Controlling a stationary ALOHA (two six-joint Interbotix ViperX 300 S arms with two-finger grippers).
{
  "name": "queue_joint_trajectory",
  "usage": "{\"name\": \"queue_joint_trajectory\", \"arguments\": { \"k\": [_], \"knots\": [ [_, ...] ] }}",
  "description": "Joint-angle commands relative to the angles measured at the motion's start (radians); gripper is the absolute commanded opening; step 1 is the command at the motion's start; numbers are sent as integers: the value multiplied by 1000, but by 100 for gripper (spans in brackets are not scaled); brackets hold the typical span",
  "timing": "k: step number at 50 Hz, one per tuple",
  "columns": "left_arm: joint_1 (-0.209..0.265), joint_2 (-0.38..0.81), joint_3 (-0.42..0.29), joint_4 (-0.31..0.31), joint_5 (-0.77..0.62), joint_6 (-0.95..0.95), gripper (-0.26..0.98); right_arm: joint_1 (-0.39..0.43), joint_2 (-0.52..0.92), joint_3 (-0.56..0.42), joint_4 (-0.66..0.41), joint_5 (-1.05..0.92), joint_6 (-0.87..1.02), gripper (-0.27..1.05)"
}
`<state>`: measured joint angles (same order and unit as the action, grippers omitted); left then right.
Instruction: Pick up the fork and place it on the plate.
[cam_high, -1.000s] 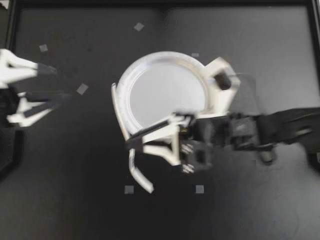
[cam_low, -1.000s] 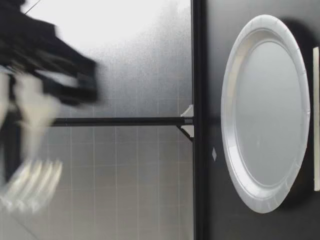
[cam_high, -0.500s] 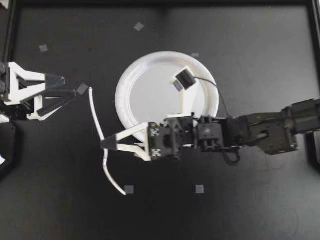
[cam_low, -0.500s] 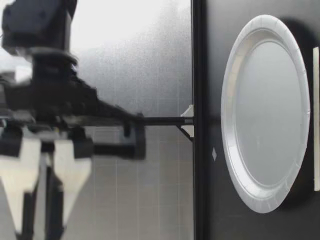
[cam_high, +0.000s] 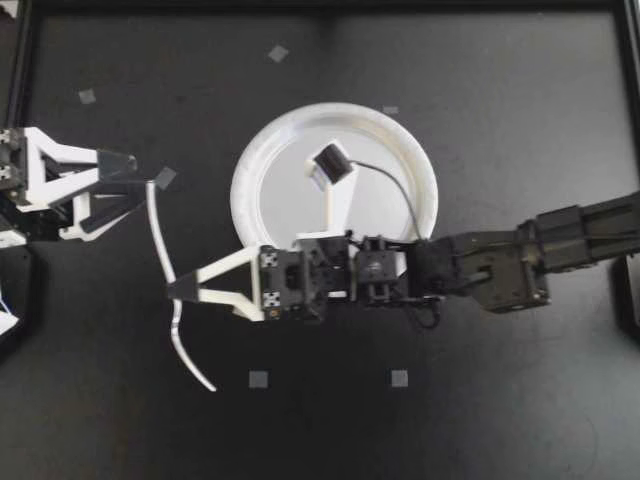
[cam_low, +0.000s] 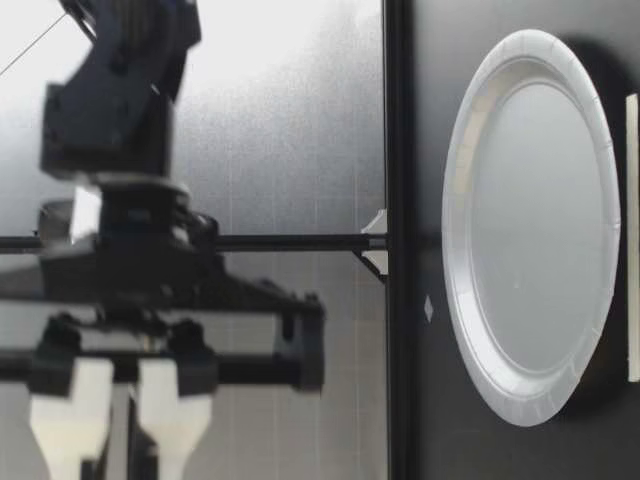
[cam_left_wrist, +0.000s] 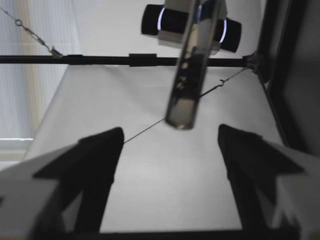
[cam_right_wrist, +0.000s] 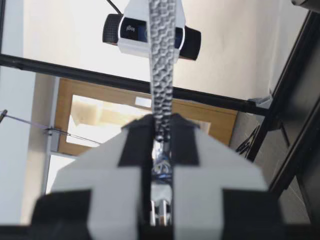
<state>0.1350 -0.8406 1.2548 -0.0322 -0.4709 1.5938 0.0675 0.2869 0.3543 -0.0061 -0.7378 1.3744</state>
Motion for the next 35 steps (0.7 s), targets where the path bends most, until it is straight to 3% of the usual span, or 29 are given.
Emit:
{"name": "queue_joint_trajectory", "arguments": {
  "k": [1,17,29,35],
  "knots": [
    [2,18,-9,-2,-15,-5,68,-12,-12,-34,-5,-12,-3,10],
    [2,31,-8,-3,-17,-15,64,-20,3,-34,-6,-6,8,10],
    [2,31,2,-3,8,-17,52,-28,17,-34,-5,-6,34,10],
    [2,29,0,-3,23,-26,39,-31,15,-34,-5,-6,34,10]
  ]
}}
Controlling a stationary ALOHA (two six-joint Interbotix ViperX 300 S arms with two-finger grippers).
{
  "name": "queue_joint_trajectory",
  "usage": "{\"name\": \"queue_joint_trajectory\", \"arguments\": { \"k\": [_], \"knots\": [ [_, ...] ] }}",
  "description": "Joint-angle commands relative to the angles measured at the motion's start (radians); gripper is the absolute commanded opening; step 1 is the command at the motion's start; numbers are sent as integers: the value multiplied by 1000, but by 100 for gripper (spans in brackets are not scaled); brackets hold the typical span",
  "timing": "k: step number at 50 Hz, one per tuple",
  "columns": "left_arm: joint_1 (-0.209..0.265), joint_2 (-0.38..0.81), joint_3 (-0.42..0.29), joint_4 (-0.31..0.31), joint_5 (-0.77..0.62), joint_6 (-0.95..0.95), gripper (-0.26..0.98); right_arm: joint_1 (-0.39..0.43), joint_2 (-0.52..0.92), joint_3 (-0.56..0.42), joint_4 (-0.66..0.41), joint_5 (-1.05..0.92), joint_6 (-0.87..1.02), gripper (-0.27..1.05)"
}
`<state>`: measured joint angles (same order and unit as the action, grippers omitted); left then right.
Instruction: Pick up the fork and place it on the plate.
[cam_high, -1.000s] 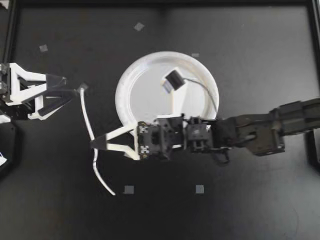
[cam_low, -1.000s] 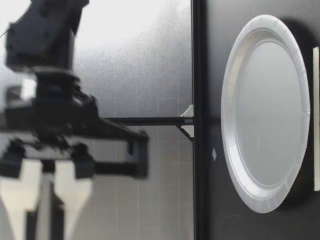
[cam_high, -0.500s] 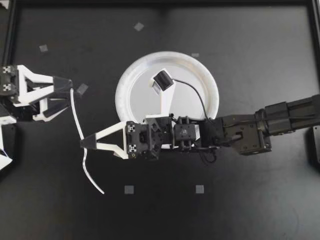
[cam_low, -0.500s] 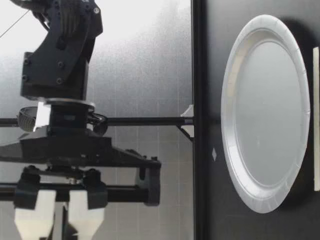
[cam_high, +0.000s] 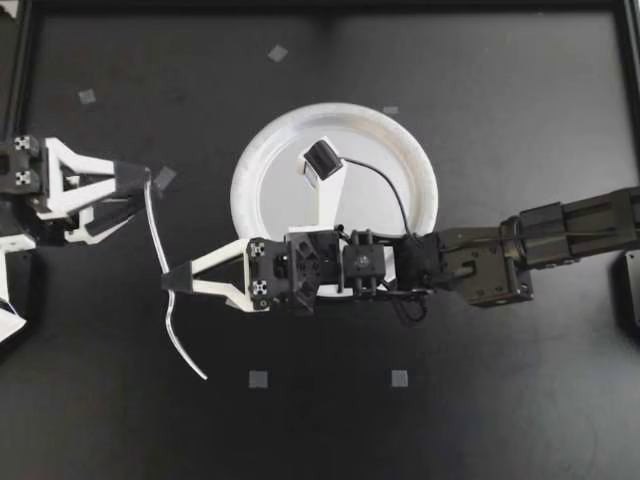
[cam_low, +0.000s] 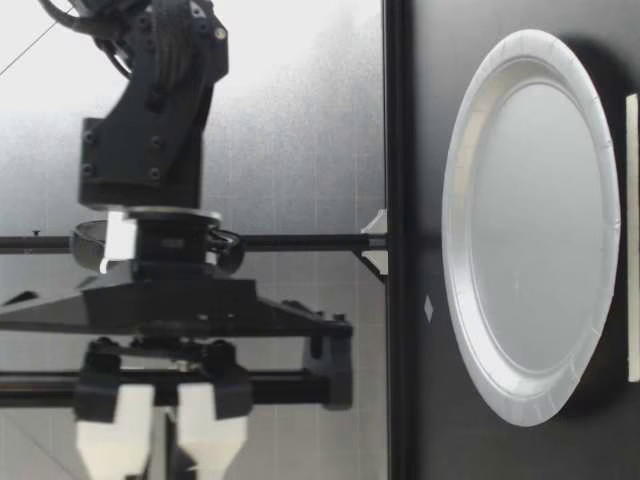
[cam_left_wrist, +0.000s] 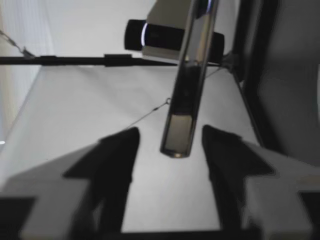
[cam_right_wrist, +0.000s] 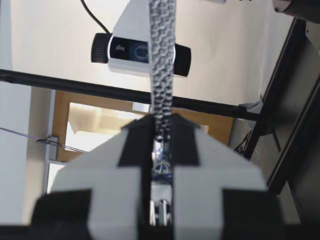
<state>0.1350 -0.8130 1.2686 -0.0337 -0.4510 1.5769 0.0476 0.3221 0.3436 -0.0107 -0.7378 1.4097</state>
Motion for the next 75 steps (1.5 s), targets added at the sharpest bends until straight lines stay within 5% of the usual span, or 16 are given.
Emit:
{"name": "queue_joint_trajectory", "arguments": {
  "k": [1,12,25,38,50,61,75],
  "knots": [
    [2,2,-15,-2,6,-14,37,-11,-20,-23,-2,-6,0,10],
    [2,-5,-12,0,26,-54,10,-14,-18,-25,0,0,5,10],
    [2,-3,-8,-2,26,-58,10,-26,-23,-23,-9,5,8,19],
    [2,-6,3,-2,26,-64,10,-37,-29,-25,-20,26,6,67],
    [2,-12,21,-2,26,-130,10,-91,-74,-17,-54,-71,-92,67],
    [-18,-26,9,-51,133,-437,10,-172,-224,84,-140,-69,-218,67],
    [-41,-81,-89,-107,499,-905,10,-187,-436,253,-190,-57,-511,67]
  ]
}}
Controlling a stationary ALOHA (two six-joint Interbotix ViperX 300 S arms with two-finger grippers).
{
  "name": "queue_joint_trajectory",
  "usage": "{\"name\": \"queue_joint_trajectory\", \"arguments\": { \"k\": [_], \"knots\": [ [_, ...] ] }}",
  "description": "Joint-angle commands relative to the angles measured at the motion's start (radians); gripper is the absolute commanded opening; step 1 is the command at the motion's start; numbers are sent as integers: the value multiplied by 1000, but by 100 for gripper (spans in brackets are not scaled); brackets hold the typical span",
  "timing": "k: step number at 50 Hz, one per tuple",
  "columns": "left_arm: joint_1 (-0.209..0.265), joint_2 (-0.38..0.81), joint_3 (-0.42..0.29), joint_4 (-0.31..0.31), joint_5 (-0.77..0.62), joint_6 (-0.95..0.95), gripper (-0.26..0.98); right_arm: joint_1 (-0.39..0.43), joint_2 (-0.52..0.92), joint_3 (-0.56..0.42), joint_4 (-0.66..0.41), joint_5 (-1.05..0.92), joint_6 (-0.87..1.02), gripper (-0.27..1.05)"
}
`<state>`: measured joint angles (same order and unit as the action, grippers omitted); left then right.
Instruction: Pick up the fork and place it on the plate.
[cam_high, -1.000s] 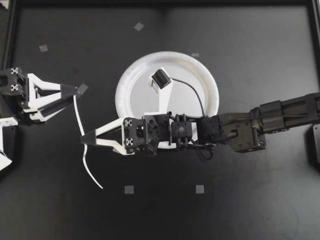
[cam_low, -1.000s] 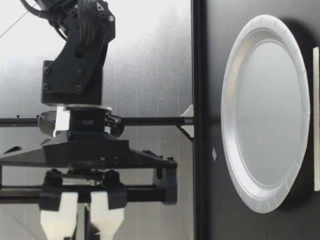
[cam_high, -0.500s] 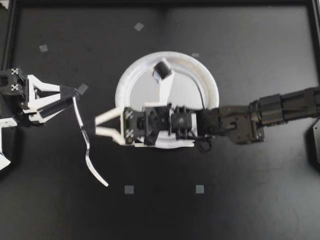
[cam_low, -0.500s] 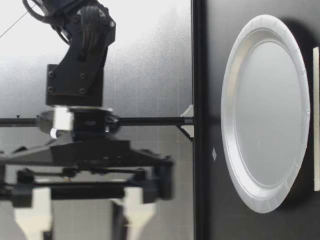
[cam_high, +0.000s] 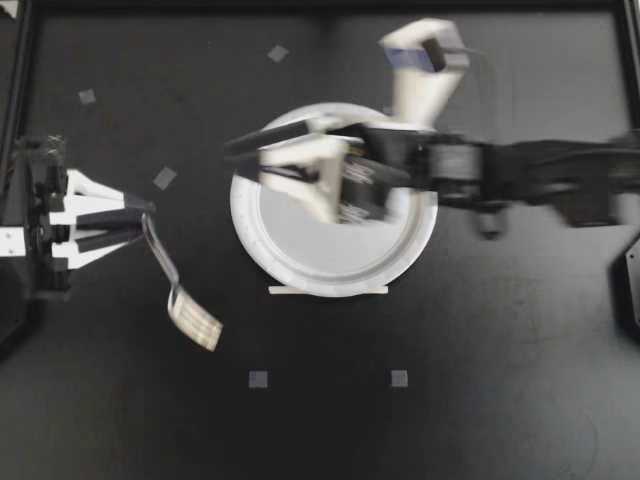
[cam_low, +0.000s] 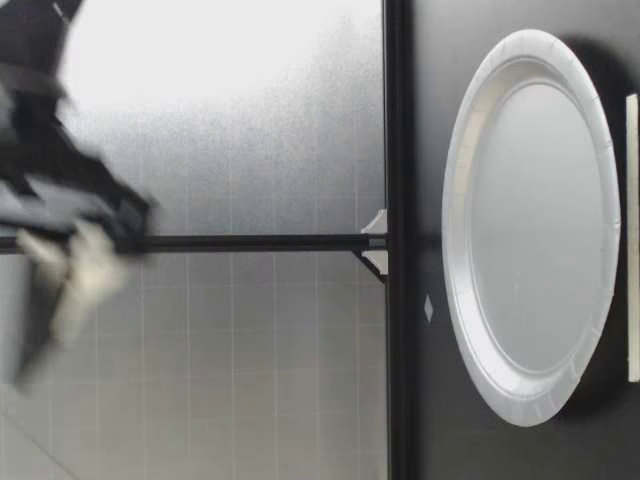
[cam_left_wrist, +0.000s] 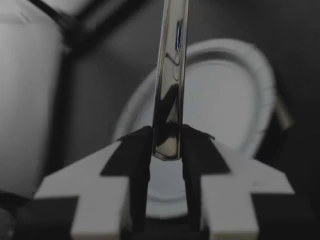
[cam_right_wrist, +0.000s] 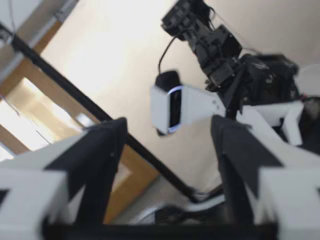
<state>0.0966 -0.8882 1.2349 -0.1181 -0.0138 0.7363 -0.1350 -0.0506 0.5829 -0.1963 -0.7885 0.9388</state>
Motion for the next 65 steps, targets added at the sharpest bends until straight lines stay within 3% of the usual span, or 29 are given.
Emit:
{"name": "queue_joint_trajectory", "arguments": {
  "k": [1,10,20,31,43,54,65],
  "knots": [
    [-3,-11,-69,-29,91,-107,10,-2,-78,31,-8,-6,-63,67],
    [-3,-2,-98,-57,249,-360,10,11,-115,97,-8,-6,-150,67],
    [-9,5,-23,-94,275,-683,10,12,-103,117,-9,-26,-153,67],
    [-40,20,38,-97,293,-833,10,12,-103,144,-9,-64,-153,67],
    [-41,175,-20,-94,365,-916,10,12,-104,147,-8,-71,-153,67],
    [-32,296,-173,-52,552,-930,10,12,-106,149,-8,-71,-153,67],
    [9,377,-129,29,555,-1046,10,12,-104,181,-8,-118,-147,67]
  ]
}}
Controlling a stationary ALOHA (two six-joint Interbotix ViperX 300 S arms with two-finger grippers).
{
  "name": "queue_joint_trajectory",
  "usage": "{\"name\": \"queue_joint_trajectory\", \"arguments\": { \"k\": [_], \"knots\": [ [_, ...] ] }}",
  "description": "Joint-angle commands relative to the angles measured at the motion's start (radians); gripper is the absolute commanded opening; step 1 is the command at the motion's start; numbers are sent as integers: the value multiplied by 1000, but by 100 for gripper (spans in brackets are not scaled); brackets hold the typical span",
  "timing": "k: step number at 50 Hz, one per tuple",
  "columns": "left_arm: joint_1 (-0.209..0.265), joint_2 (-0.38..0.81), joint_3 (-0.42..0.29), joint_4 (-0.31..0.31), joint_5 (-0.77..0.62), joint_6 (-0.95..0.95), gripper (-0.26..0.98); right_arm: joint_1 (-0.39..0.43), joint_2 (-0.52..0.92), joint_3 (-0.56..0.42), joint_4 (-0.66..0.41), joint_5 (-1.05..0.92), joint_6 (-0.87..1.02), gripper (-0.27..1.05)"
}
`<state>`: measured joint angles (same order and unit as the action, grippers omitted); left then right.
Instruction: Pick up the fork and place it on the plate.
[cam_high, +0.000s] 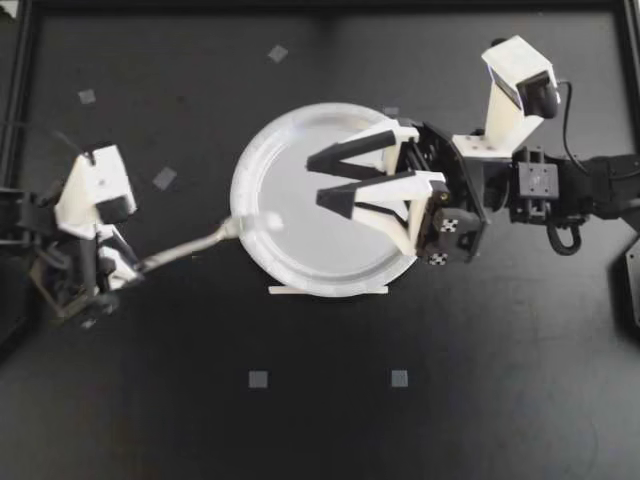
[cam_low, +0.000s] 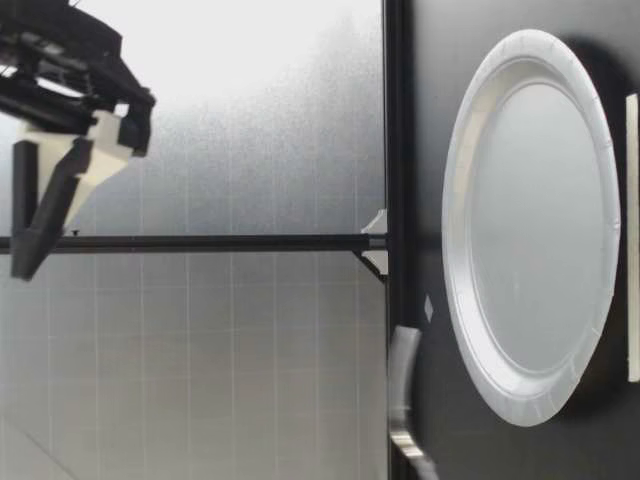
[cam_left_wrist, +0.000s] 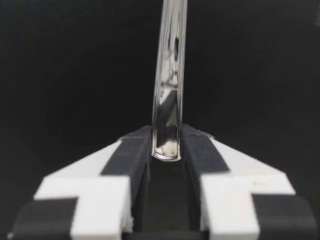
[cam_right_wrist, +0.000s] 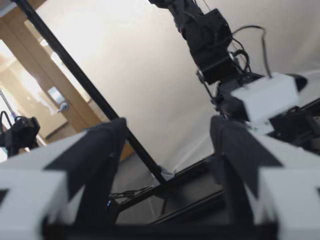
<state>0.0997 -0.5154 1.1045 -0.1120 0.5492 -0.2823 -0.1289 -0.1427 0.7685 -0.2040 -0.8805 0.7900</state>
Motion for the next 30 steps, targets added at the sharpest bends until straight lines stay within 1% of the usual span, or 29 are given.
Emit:
{"name": "queue_joint_trajectory", "arguments": {
  "k": [1,7,14,22,30],
  "knots": [
    [5,8,6,37,-8,-48,10,6,-12,-2,0,-35,3,67],
    [5,26,8,115,2,-137,10,6,-8,5,0,-49,3,67],
    [5,86,-5,170,-6,-184,10,8,3,3,0,-55,3,67],
    [5,202,-37,181,-14,-181,10,8,12,5,0,-58,5,67],
    [5,244,-52,181,-55,-169,10,8,14,5,0,-58,6,67]
  ]
}}
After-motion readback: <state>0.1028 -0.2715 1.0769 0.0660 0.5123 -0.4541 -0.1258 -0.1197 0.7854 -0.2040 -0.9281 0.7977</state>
